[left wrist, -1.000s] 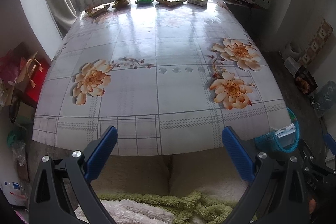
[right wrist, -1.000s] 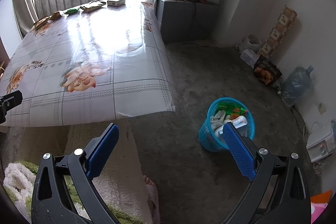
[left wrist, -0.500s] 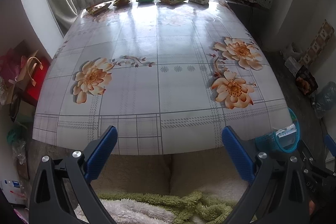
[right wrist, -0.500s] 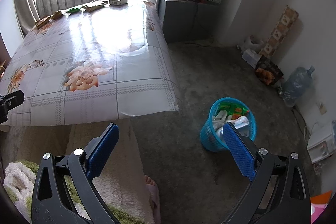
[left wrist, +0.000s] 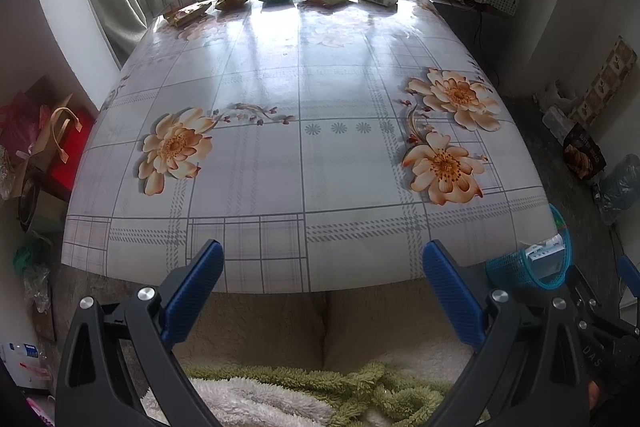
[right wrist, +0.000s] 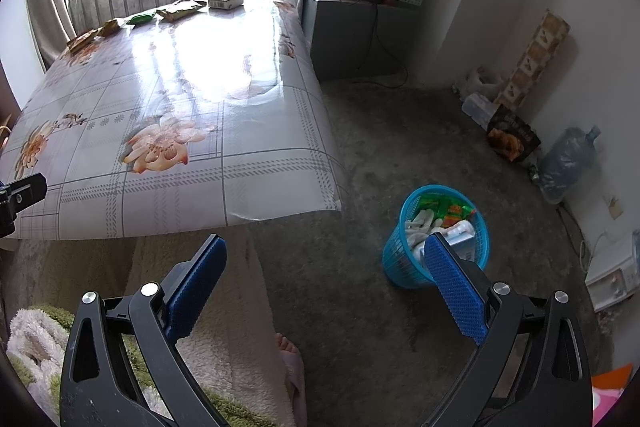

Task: Collect trash

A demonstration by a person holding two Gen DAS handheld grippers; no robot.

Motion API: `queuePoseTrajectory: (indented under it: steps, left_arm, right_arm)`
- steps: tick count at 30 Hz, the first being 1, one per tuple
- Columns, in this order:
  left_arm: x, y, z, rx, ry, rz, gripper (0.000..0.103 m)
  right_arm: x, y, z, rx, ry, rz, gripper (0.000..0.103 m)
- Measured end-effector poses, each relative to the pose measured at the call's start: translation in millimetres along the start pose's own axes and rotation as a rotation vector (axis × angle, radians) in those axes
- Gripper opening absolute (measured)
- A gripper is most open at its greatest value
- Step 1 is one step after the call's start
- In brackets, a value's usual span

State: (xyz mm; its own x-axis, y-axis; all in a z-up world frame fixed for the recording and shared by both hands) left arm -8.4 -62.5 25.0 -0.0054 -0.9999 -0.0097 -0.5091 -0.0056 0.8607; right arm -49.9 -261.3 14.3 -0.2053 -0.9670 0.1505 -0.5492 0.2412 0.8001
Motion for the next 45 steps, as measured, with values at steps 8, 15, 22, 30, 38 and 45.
queuePoseTrajectory:
  steps: [8,15,22,30,38,45]
  left_arm:
    - [-0.2,-0.4,0.2,-0.002,-0.001,0.001,0.098]
    - [-0.3,-1.1,1.5,-0.005,-0.002,0.002,0.098]
    - [-0.3,-1.6,2.6,-0.006,-0.003,0.003,0.098]
    - [-0.1,-2.3,2.1,-0.007,-0.005,0.003,0.098]
    - [0.4,-2.7,3.5,-0.01,-0.008,0.004,0.098]
    - [0.6,-2.9,3.1,-0.012,-0.01,0.004,0.098]
  right_arm:
    - [-0.3,0.1,0.6,-0.001,-0.001,-0.002,0.095]
    - [-0.2,0.1,0.4,-0.002,-0.001,-0.003,0.095]
    - [-2.7,0.1,1.0,-0.003,-0.001,-0.005,0.095]
    - [-2.9,0.3,1.3,-0.004,0.0,-0.008,0.095]
    - [-2.4,0.2,1.6,-0.006,-0.001,-0.013,0.095]
    - [-0.7,-0.4,1.1,-0.006,-0.002,-0.014,0.095]
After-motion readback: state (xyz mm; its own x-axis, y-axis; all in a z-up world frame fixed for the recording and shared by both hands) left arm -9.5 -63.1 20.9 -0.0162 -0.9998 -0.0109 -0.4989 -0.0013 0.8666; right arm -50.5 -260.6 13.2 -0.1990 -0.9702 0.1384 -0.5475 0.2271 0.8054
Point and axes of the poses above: each gripper's, at about its wrist camera, not at the fingertips, and y roughly against the way its jaws point, x to its right, z to its underside, the point moved 4 cm from there along -y, roughly the way its jaws point
